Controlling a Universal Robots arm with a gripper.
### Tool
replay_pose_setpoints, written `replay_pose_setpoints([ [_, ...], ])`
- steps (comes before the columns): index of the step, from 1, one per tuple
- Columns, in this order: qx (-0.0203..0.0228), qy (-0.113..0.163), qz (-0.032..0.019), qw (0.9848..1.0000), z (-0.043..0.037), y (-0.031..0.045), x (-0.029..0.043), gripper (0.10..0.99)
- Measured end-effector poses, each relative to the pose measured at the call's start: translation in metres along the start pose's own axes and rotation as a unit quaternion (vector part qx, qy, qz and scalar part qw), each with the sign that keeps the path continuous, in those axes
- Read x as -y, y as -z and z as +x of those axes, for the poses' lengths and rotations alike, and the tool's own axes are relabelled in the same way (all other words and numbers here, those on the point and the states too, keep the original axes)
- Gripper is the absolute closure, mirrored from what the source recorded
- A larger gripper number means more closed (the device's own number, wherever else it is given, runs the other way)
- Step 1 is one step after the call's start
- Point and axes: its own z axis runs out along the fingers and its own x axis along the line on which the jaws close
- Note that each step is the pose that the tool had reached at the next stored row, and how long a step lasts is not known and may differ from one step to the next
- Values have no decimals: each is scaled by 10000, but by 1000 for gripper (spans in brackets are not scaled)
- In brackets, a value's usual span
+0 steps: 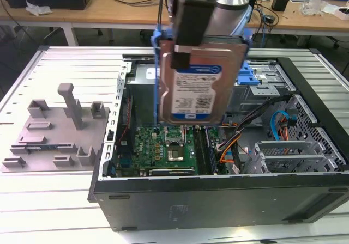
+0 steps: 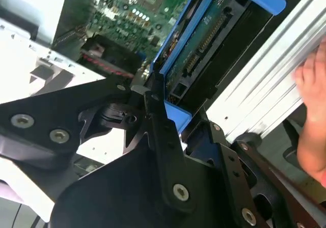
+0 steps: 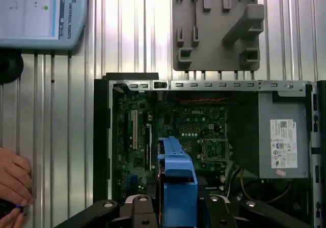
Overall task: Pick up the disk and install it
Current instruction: 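Pick up the disk, then insert the disk into the insertion slot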
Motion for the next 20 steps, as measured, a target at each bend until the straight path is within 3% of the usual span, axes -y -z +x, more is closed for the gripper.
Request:
replay_pose_setpoints([
  [1, 0, 0, -1, 10000, 10, 3, 44, 718],
  [3, 0, 0, -1, 10000, 12, 4, 60, 718],
  [20, 0, 0, -1, 10000, 12, 4, 64, 718],
])
